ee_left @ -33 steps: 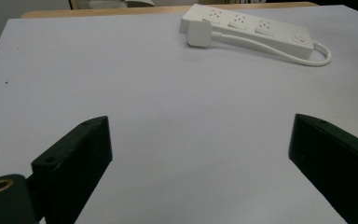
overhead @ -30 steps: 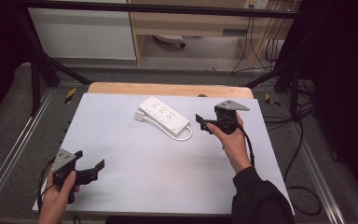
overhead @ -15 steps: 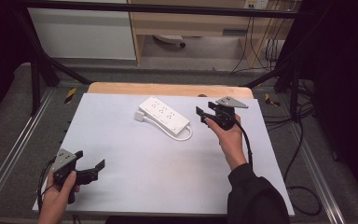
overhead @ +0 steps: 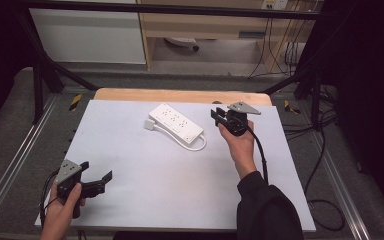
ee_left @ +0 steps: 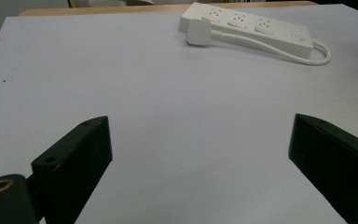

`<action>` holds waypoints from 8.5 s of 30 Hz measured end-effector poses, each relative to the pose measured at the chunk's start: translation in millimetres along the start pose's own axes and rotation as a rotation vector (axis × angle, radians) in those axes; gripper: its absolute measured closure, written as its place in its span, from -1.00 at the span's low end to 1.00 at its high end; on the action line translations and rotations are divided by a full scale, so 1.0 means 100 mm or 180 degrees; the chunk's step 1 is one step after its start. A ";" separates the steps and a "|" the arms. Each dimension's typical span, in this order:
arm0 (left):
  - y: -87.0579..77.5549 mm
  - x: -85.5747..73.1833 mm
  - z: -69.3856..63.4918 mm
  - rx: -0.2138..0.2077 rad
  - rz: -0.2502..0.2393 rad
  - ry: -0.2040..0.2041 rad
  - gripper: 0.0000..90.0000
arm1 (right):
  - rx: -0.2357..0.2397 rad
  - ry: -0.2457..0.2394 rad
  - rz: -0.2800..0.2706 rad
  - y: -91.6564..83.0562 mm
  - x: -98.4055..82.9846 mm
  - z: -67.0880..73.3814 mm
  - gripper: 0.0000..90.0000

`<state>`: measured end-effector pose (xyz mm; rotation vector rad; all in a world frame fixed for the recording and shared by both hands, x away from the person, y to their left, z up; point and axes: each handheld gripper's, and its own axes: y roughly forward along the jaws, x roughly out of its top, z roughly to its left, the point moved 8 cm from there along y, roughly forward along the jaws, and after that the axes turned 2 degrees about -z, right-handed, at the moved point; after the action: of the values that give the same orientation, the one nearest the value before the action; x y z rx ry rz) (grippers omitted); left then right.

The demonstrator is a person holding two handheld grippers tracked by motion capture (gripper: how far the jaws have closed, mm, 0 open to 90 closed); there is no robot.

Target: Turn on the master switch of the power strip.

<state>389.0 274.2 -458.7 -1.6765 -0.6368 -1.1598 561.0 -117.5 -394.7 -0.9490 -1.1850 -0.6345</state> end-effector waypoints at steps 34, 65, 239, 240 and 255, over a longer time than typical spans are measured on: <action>0.02 -0.01 0.00 -0.0011 0.0026 0.0011 -0.87 | 0.0074 -0.0118 0.0257 0.41 -0.19 0.12 1.00; 0.02 -0.02 0.01 -0.0003 0.0035 0.0011 -0.87 | 0.0209 -0.0202 0.0573 0.58 -0.42 0.29 1.00; 0.02 -0.02 0.02 0.0012 0.0049 0.0052 -0.87 | 0.0391 -0.0395 0.0901 0.58 -0.70 0.61 1.00; 0.02 -0.01 0.02 0.0018 0.0027 0.0031 -0.87 | 0.0391 -0.0392 0.0896 0.58 -0.69 0.60 1.00; 0.03 -0.02 0.02 -0.0002 0.0049 0.0028 -0.87 | 0.0213 -0.0112 0.0915 0.51 -0.57 0.43 -0.05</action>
<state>391.1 274.9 -461.4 -1.6731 -0.6169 -1.1559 566.6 -58.7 -459.9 -1.0529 -1.0681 -0.3476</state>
